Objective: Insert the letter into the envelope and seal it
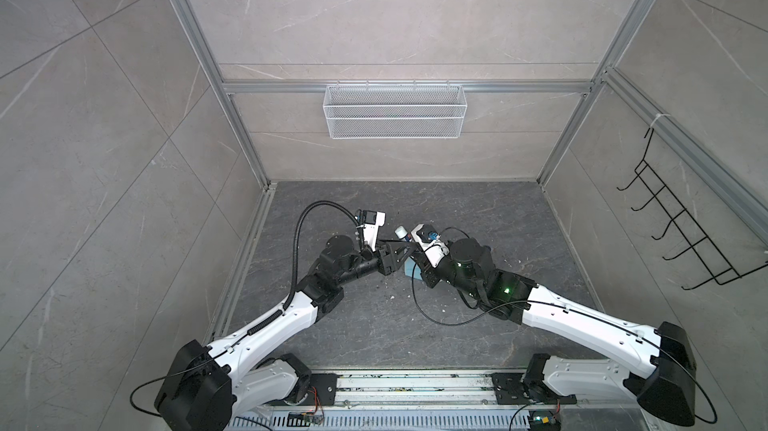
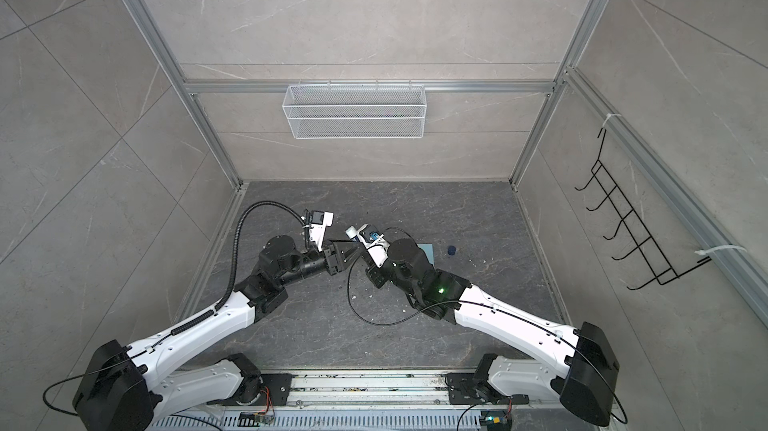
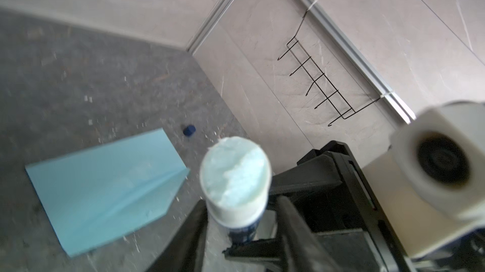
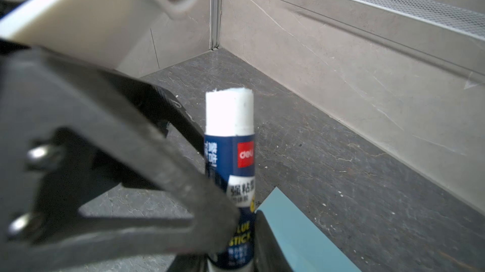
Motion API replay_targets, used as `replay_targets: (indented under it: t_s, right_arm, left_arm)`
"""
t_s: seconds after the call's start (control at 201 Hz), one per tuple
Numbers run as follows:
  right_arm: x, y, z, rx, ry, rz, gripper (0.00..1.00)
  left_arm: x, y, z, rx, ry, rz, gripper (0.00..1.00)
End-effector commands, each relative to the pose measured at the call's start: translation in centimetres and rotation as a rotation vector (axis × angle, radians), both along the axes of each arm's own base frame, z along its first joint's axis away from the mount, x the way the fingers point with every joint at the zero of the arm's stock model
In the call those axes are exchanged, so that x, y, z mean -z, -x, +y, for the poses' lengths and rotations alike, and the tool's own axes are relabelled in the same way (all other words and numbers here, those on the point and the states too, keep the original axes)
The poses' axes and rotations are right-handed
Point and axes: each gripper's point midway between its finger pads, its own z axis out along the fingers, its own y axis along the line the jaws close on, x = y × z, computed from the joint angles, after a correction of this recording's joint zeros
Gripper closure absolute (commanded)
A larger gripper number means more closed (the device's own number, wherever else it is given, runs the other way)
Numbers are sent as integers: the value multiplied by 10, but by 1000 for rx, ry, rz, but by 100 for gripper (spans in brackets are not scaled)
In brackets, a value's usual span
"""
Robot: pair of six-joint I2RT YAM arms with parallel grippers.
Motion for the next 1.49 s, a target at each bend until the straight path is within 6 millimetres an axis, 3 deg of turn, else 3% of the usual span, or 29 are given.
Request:
replay_targets:
  t_s: [0.0,0.07,0.179,0.503,0.981,1.215,1.285,1.359,1.489]
  right_arm:
    - [-18,5,6,-6,-144,26,98]
    - [-20,7,10,-20,-177,46,98]
    - [-21,10,13,-32,-217,68,99]
    - [-19,18,21,-86,-266,110,99]
    - [-14,21,28,-117,-279,136,98]
    - [-13,22,28,-121,-272,136,94]
    - [-12,22,27,-120,-265,130,87]
    - [-16,22,24,-116,-255,111,75]
    - [-19,24,14,-106,-216,71,41]
  left_arm:
    - [-49,13,11,-16,132,-249,36]
    - [-51,17,15,-20,150,-288,28]
    - [-52,22,15,-1,145,-319,25]
    - [-49,21,17,-19,144,-360,30]
    - [-48,12,16,-51,147,-347,62]
    - [-43,4,19,-95,128,-304,89]
    - [-41,-1,20,-118,125,-272,100]
    - [-40,-7,23,-153,127,-234,100]
    - [-39,-19,32,-234,150,-146,100]
